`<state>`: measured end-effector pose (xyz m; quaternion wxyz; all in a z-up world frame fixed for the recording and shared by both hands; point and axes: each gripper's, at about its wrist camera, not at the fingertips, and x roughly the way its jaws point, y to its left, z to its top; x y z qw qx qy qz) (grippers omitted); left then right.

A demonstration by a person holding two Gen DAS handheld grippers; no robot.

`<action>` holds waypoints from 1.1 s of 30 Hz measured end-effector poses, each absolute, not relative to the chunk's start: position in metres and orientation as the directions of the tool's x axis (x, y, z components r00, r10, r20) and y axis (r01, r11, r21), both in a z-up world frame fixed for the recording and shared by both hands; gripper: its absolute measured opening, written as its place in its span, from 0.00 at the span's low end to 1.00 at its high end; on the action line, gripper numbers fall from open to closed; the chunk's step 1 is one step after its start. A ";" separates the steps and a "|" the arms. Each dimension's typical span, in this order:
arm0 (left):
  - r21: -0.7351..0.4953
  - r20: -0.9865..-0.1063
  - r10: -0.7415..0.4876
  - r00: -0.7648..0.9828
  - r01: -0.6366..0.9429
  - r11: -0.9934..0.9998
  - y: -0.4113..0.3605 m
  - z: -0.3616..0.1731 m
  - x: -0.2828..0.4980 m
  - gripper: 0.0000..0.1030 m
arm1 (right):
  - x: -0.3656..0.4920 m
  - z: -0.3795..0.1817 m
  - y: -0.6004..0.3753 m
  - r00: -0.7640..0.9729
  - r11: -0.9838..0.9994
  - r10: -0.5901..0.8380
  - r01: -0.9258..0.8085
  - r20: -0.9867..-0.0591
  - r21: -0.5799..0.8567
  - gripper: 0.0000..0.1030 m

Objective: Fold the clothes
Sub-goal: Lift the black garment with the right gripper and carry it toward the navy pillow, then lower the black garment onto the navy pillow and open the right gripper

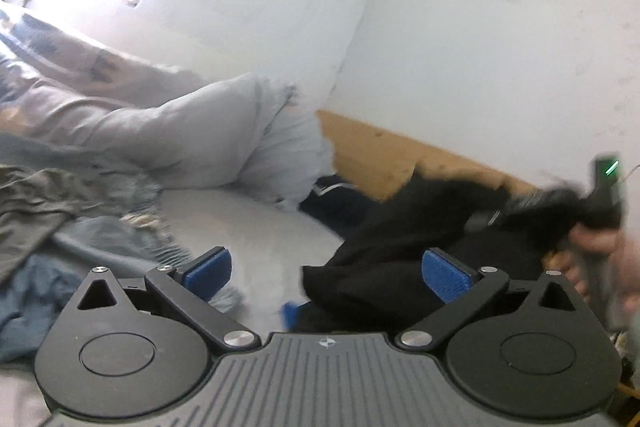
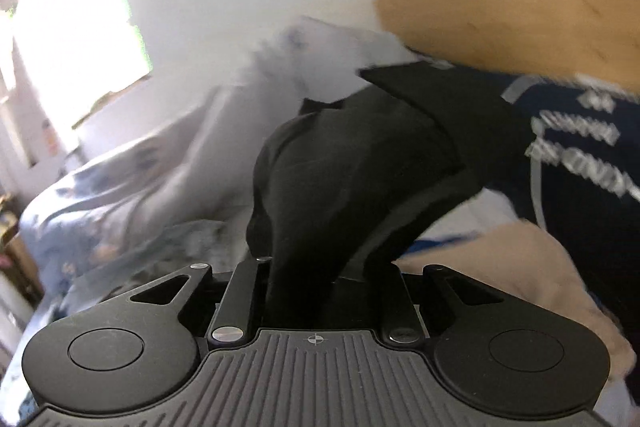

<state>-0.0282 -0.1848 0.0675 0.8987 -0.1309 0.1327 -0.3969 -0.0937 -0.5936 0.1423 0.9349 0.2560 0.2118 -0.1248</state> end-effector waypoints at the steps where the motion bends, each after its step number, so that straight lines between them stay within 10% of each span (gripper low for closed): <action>1: -0.336 -0.128 -0.755 0.643 0.689 0.643 -0.190 0.068 -0.033 1.00 | -0.095 0.129 -0.607 0.867 0.817 -0.133 0.370 -0.480 0.442 0.20; 6: -0.288 -0.153 -0.788 0.596 0.736 0.612 -0.213 0.059 -0.044 1.00 | -0.107 0.068 -0.664 0.847 0.710 -0.143 0.448 -0.512 0.543 0.24; 13: -0.283 -0.180 -0.796 0.578 0.745 0.604 -0.222 0.051 -0.056 1.00 | -0.102 0.043 -0.692 0.748 0.675 -0.158 0.558 -0.644 0.483 0.73; 18: -0.297 -0.174 -0.802 0.572 0.746 0.597 -0.223 0.055 -0.063 1.00 | -0.111 0.073 -0.686 0.695 0.680 -0.252 0.622 -0.673 0.388 0.88; 28: -0.310 -0.159 -0.803 0.574 0.743 0.593 -0.224 0.065 -0.064 1.00 | -0.117 0.146 -0.598 0.825 0.867 -0.303 0.447 -0.478 0.222 1.00; 33: -0.318 -0.164 -0.791 0.589 0.728 0.608 -0.219 0.066 -0.064 1.00 | -0.062 0.111 -0.566 0.788 0.938 -0.228 0.336 -0.572 0.088 1.00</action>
